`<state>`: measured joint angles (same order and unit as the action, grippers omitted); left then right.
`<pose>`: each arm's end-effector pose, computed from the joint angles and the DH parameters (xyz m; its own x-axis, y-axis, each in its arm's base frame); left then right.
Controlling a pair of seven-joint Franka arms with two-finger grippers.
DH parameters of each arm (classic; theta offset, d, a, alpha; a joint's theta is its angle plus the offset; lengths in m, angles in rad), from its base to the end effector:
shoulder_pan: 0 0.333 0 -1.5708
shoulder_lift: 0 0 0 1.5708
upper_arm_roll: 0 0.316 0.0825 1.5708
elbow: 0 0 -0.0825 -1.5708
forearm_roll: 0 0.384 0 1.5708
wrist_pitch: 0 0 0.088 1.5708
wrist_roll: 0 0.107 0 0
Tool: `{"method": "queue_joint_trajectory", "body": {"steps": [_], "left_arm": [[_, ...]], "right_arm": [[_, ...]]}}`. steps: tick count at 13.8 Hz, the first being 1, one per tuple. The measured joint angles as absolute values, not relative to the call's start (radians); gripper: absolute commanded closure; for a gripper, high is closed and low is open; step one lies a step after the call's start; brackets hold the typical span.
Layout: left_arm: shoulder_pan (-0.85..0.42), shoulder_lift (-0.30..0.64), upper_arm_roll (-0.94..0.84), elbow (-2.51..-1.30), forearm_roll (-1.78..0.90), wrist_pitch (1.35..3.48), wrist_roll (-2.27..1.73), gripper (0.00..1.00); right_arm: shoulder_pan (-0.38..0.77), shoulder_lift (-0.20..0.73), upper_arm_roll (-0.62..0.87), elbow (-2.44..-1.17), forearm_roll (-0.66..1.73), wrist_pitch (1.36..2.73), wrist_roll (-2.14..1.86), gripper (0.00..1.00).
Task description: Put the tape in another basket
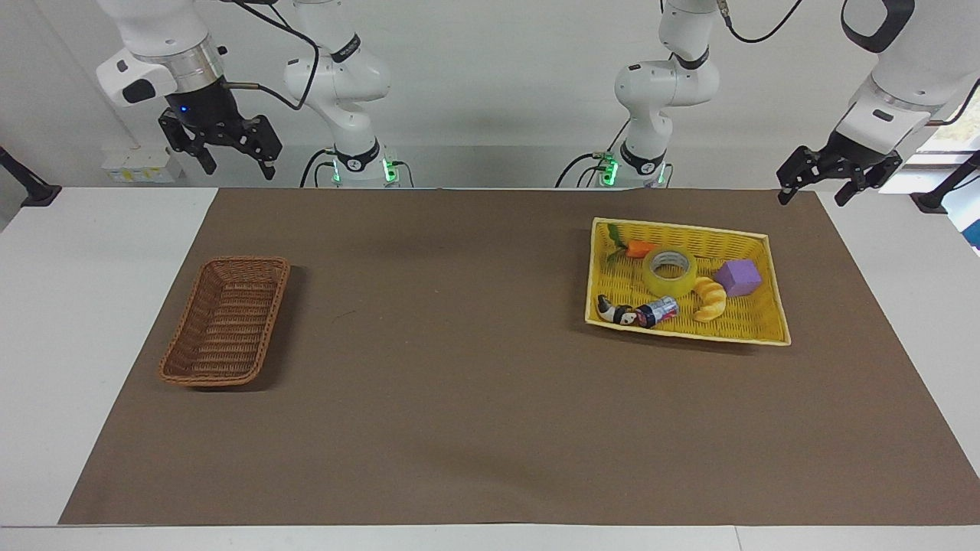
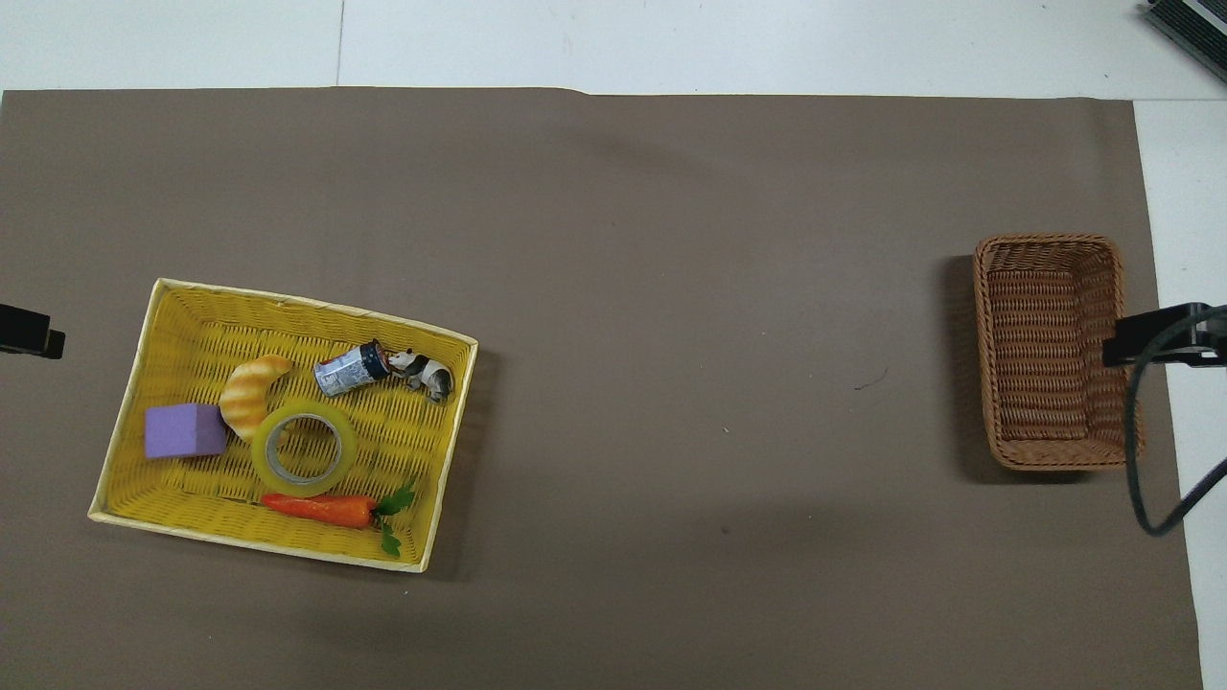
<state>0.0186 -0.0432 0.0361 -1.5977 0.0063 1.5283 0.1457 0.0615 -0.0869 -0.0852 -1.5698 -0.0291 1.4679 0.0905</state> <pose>0.5357 0.0305 0.6317 0.9955 -0.0907 -0.0266 -0.0908 -0.9959 -0.0009 0.5162 -0.0179 0.6624 0.9931 -0.1165 -0.0133 -0.1161 -0.9930 0.0229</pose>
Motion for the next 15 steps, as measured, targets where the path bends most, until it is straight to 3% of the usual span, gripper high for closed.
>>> {"method": "queue_joint_trajectory", "body": {"steps": [15], "left_arm": [[0.015, -0.053, 0.017, -1.616, 0.006, 1.53, 0.156, 0.0]], "right_arm": [[0.062, -0.087, -0.085, -1.571, -0.029, 1.468, 0.09, 0.0]]}}
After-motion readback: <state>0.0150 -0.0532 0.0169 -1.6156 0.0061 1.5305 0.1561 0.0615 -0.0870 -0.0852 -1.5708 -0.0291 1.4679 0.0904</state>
